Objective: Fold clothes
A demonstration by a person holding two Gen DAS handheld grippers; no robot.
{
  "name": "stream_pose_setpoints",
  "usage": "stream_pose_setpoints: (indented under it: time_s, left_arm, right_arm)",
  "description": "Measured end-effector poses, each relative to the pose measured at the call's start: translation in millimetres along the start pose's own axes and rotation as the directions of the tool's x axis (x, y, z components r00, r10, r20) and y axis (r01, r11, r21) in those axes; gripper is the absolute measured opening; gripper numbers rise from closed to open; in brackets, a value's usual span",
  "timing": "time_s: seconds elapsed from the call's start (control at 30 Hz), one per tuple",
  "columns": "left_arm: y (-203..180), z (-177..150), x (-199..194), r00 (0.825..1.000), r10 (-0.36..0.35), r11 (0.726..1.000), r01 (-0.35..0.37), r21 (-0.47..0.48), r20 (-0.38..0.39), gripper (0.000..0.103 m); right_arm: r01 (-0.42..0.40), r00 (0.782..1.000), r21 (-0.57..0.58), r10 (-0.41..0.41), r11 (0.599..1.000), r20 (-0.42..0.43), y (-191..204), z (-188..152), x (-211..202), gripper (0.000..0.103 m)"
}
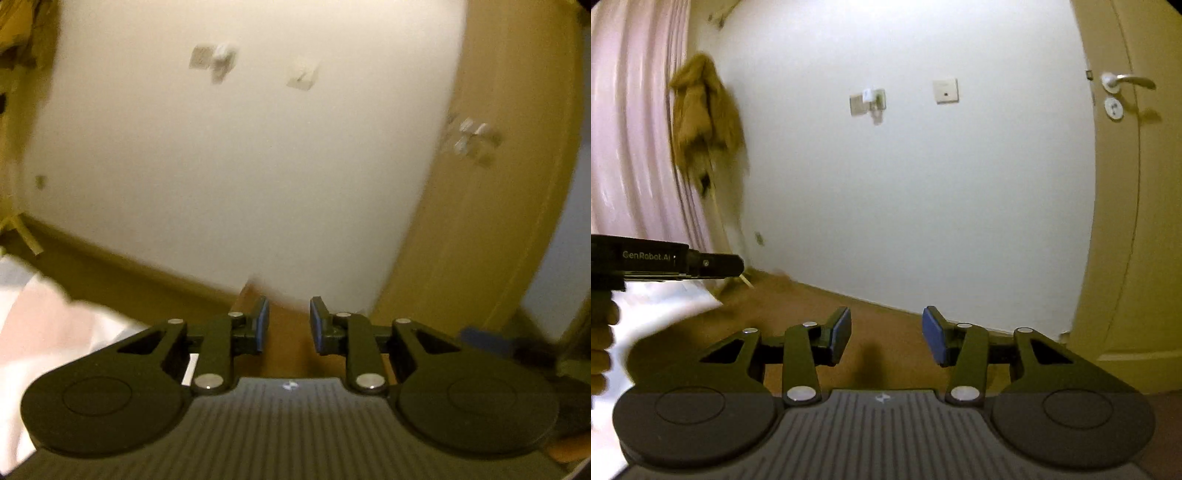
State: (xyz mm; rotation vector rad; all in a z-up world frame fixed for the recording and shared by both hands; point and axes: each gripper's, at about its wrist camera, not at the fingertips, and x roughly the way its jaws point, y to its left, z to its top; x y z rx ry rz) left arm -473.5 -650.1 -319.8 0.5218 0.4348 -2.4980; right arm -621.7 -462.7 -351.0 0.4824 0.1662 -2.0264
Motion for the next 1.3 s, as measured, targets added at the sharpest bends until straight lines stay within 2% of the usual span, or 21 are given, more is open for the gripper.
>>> stream_pose_setpoints:
  time_s: [0.07,0.13,0.27,0.33,0.37,0.4,0.43,0.5,0.6,0.63,0.73,0.83,0.97,1.03,1.13,1.2,1.23,1.3]
  left_arm:
    - [8,-30,16,0.998,0.049,0.999,-0.048,0.018,-0.032,0.017]
    - [16,-52,16,0.997,0.075,0.997,-0.075,0.004,0.003,0.019]
    - [27,-64,19,0.995,0.098,0.995,-0.097,-0.037,0.011,0.031]
    - [24,-52,15,0.995,0.101,0.994,-0.101,-0.038,-0.005,0.030]
    - [21,-44,10,0.994,0.105,0.994,-0.105,-0.032,-0.008,0.027]
    - [18,-37,-1,0.994,0.108,0.994,-0.108,-0.025,0.006,0.014]
    - [17,-29,-16,0.994,0.107,0.994,-0.106,-0.025,0.033,0.011]
    - [16,-19,-50,0.991,0.098,0.995,-0.097,-0.017,0.097,0.010]
    - [-6,-27,-86,0.987,0.085,0.993,-0.095,0.070,0.137,0.009]
    - [-12,-33,-92,0.988,0.080,0.991,-0.093,0.094,0.130,0.009]
    - [-23,-60,-87,0.993,0.106,0.983,-0.112,0.148,0.048,0.007]
    - [-18,-85,-69,0.985,0.171,0.976,-0.170,0.137,0.007,0.006]
    - [-17,-82,-66,0.975,0.223,0.971,-0.220,0.096,-0.019,0.005]
    - [-23,-74,-68,0.965,0.257,0.962,-0.251,0.112,-0.046,0.005]
    - [-34,-60,-82,0.951,0.299,0.951,-0.289,0.107,-0.086,0.006]
    - [-40,-53,-101,0.943,0.311,0.950,-0.305,0.073,-0.115,0.009]
    - [-44,-51,-114,0.936,0.322,0.947,-0.319,0.049,-0.140,0.013]
    - [-54,-51,-139,0.921,0.337,0.940,-0.340,0.019,-0.194,0.030]
  right_arm:
    - [0.018,1.000,-0.011,-0.018,1.000,-0.016,2,-19,7,0.047]
    - [0.015,1.000,-0.027,-0.015,1.000,0.011,7,-35,3,0.048]
    - [0.030,0.998,-0.081,-0.025,0.996,0.059,15,-55,6,0.051]
    - [0.012,0.998,-0.089,-0.007,0.996,0.058,15,-56,-6,0.050]
    - [0.002,0.998,-0.094,0.003,0.996,0.057,15,-55,-14,0.049]
    - [-0.008,0.998,-0.099,0.014,0.995,0.055,14,-55,-21,0.049]
    - [-0.019,0.998,-0.103,0.024,0.994,0.054,14,-55,-28,0.050]
    - [-0.039,0.998,-0.112,0.045,0.993,0.051,14,-55,-43,0.050]
    - [-0.070,0.996,-0.126,0.077,0.990,0.047,14,-54,-65,0.050]
    - [-0.081,0.995,-0.130,0.087,0.988,0.045,14,-54,-72,0.050]
    - [-0.111,0.992,-0.144,0.118,0.983,0.040,13,-53,-94,0.049]
    - [-0.109,0.992,-0.215,0.119,0.970,0.031,20,-62,-91,0.049]
    - [-0.099,0.994,-0.280,0.105,0.955,0.007,28,-69,-91,0.050]
    - [-0.091,0.996,-0.279,0.091,0.956,-0.012,30,-62,-97,0.050]
    - [-0.111,0.993,-0.231,0.119,0.967,0.024,29,-48,-125,0.054]
    - [-0.122,0.991,-0.188,0.131,0.975,0.035,32,-40,-148,0.070]
    - [-0.119,0.992,-0.164,0.125,0.979,0.028,32,-36,-159,0.074]
    - [-0.106,0.994,-0.087,0.105,0.991,-0.021,31,-32,-181,0.076]
